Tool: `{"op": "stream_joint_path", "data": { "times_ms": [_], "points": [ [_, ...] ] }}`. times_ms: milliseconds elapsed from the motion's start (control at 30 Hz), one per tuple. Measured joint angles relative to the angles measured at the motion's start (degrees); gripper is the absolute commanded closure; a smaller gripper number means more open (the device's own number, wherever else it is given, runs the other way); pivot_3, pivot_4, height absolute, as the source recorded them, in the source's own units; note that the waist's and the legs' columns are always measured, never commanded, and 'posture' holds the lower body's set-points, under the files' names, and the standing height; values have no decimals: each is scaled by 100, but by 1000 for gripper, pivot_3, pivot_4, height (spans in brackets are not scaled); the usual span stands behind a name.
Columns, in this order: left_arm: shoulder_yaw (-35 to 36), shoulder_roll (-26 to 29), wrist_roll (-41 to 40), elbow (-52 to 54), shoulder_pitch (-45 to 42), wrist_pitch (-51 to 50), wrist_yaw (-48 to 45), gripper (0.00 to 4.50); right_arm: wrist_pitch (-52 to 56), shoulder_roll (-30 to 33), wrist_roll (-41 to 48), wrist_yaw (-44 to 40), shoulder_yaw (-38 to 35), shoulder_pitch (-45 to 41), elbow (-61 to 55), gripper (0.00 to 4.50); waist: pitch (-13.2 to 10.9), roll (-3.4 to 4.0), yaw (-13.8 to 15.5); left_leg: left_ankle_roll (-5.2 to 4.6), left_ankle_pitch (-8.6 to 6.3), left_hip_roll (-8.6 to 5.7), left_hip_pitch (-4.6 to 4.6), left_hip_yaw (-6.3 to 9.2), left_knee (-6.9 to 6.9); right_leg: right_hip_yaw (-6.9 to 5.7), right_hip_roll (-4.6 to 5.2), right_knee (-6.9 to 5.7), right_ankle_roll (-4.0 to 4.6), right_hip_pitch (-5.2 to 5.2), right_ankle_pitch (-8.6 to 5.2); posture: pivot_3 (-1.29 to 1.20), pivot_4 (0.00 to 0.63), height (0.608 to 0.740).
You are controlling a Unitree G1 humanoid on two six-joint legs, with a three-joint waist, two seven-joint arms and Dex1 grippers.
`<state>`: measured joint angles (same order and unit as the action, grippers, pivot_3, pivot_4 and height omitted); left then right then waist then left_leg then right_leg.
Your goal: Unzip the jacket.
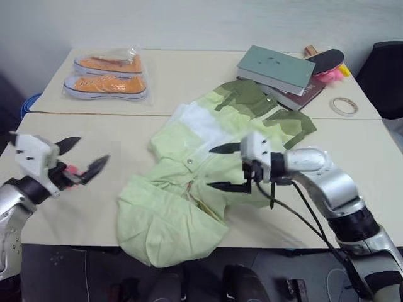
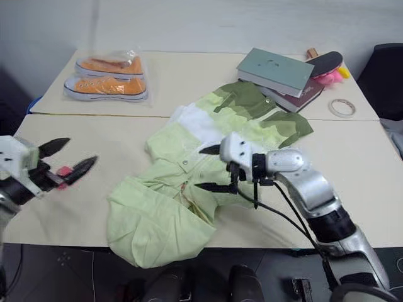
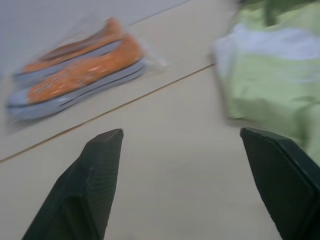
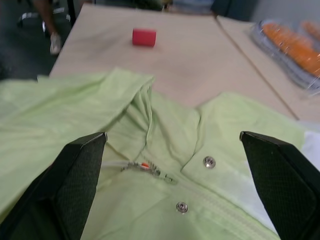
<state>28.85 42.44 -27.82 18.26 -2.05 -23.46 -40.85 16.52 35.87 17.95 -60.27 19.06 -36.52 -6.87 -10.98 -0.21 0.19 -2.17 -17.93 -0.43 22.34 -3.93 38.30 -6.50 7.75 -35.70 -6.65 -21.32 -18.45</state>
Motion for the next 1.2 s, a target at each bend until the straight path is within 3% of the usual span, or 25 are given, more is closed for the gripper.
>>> {"op": "stream_joint_path", "data": {
  "times_ms": [233, 467, 933, 1033, 1200],
  "points": [
    [-1566, 6, 108, -6, -440, 321, -918, 76, -624, -645, -888, -220, 674, -207, 710, 0, 0, 0, -83, 10, 6, 11, 3, -17, -8, -4, -24, -2, 0, -17, 0, 0, 150, 740],
    [-2561, -161, 486, -575, -350, 613, -1327, 76, -561, -1069, -972, -579, 935, -233, 725, 0, 0, 0, -160, 8, 6, 11, 2, -16, -5, -10, -22, -10, 0, -17, 0, 0, 150, 740],
    [-2085, -11, 394, -218, 1019, 1105, -1637, 76, -753, -1619, -1794, -586, 1499, -239, 1185, 0, 0, 1, -180, 15, 3, 16, -2, -9, -10, 19, -7, -10, 6, -16, -3, 0, 150, 740],
    [-1823, -103, 128, -60, 1122, 1075, -1621, 0, -973, -1628, -1798, -748, 1560, -179, 1213, 553, 0, 0, -175, 15, 3, 16, -2, -5, -9, 20, 0, -10, 6, -15, -3, 0, 150, 740],
    [-1585, -99, -24, 32, 1083, 968, -1617, 0, -1724, -1936, -1858, -629, 1564, -113, 1627, 2226, 0, 0, -201, 18, 4, 17, -4, -6, -12, 19, -10, -12, 6, -17, -3, 0, 150, 740]
  ]
}}
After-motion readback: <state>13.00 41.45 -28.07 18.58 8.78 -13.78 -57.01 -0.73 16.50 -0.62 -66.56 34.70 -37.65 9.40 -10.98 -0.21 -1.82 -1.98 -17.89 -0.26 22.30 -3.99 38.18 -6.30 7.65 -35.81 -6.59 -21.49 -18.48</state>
